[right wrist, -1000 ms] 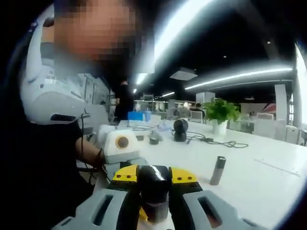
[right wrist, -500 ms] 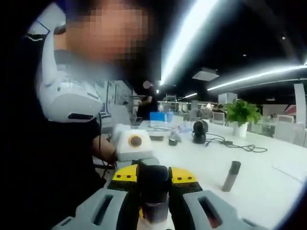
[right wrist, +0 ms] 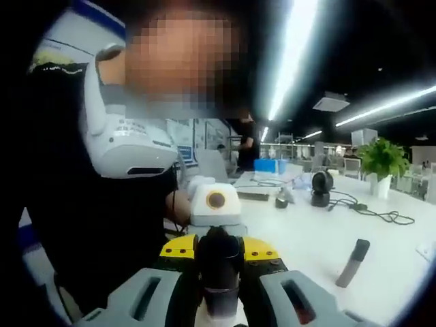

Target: Pick up cosmetic bottle twist off cap place on table pick up cap screw tight cap place on table

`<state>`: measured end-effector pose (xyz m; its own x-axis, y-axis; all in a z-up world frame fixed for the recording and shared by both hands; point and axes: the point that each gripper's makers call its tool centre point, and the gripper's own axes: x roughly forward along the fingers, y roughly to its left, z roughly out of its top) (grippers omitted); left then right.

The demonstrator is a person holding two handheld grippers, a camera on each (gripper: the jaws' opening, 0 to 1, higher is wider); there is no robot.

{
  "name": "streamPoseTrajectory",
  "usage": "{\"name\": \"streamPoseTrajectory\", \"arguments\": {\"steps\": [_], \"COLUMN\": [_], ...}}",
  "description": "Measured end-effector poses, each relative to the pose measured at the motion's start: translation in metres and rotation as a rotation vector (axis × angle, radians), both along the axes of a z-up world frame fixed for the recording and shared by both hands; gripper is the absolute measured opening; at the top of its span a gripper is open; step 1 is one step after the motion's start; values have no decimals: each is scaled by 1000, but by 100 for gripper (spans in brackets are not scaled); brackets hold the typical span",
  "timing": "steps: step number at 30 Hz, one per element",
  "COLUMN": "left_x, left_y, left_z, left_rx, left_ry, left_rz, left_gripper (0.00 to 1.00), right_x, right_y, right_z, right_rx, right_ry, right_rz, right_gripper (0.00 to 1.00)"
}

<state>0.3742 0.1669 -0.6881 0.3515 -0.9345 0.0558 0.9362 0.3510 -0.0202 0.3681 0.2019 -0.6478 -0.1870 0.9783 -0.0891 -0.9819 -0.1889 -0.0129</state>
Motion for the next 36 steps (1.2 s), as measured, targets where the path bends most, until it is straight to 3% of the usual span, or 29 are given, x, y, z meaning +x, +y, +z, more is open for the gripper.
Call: {"name": "streamPoseTrajectory", "arguments": {"steps": [10,18,21,24,25,29,31,32,36], "left_x": [-3,-2,-2,-1,-1,-1,-1,-1,-1], "left_y": [-2,-2,-2,-2,-2,-1,-1,-1,-1], "left_z": [0,0,0,0,0,0,0,-1,0], "left_rx": [0,0,0,-1,-1,0,0,0,1], "left_ry": [-2,-4,-6,-7,-6,-9,-9,-8,-10], "left_rz": [-17,-16,-15,-11,-10,-8,-8,-7,-4], "left_gripper": [12,12,12,12,12,12,12,12,12], "right_x": [-1,0,2,9,13,15,23,34,56], "right_y": [-9,-13,-12,-9,-9,-13,-11,-36,-38], "right_z": [1,1,0,0,3,4,6,3,11], "right_rx": [-6,0,-21,-14,9,35,41,46,100], "right_ry": [11,11,53,69,105,93,92,83,84], "right_rz": [122,129,98,52,21,-32,-66,-83,-207], "right_gripper": [16,16,17,38,41,37,37,37,39]}}
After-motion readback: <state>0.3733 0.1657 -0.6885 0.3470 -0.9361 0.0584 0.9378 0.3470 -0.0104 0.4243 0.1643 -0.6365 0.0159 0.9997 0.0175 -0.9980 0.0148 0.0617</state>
